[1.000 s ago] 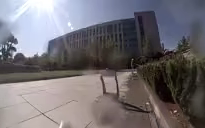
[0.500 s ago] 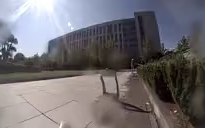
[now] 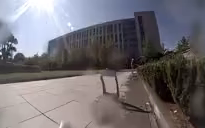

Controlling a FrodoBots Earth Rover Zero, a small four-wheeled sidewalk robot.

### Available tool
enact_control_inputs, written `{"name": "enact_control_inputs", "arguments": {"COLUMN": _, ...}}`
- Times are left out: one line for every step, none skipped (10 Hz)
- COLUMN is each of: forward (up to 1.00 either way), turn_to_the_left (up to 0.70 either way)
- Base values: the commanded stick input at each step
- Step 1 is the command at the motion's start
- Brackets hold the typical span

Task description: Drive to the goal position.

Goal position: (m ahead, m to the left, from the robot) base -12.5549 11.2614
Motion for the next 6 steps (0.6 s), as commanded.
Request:
{"name": "enact_control_inputs", "arguments": {"forward": 0.05, "turn_to_the_left": 0.00}}
{"name": "enact_control_inputs", "arguments": {"forward": 0.05, "turn_to_the_left": 0.00}}
{"name": "enact_control_inputs", "arguments": {"forward": 0.05, "turn_to_the_left": 0.00}}
{"name": "enact_control_inputs", "arguments": {"forward": 0.05, "turn_to_the_left": 0.00}}
{"name": "enact_control_inputs", "arguments": {"forward": 0.05, "turn_to_the_left": 0.00}}
{"name": "enact_control_inputs", "arguments": {"forward": 0.05, "turn_to_the_left": 0.00}}
